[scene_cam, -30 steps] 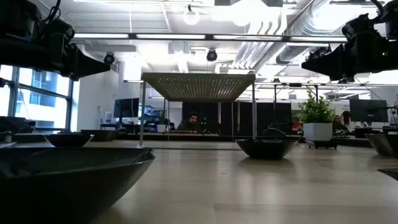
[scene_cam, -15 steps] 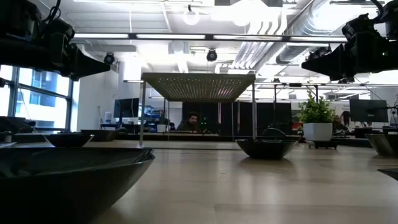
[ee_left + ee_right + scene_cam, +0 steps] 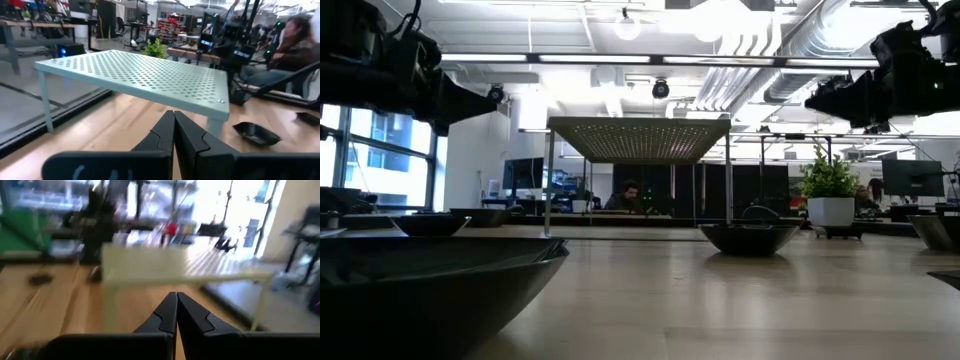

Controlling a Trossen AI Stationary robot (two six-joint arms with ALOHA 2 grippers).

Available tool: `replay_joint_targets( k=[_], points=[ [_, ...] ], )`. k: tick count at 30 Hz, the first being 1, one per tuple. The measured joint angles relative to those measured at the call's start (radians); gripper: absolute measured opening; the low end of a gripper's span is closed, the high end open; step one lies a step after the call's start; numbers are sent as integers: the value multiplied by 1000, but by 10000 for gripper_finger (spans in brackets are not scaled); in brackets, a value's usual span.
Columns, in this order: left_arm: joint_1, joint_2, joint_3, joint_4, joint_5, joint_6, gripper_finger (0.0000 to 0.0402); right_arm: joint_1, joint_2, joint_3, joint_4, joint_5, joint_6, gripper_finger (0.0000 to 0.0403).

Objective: Pick & Place Mini shaped plates
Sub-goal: Put the middle black distorted square plate on the shelf

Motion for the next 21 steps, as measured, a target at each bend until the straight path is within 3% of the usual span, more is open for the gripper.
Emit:
replay_joint_targets(
  k=[7,11,16,21],
  points=[
    [0,0,1,0,3,-18,0,-1,3,0,373,189,228,5],
    [0,0,1,-2,-1,-34,0,-1,7,6,415,184,244,4],
    [0,0,1,-2,-1,-34,0,2,92,185,49,82,375,2],
    [0,0,2,-2,-1,-34,0,38,308,440,-340,74,431,1]
  ],
)
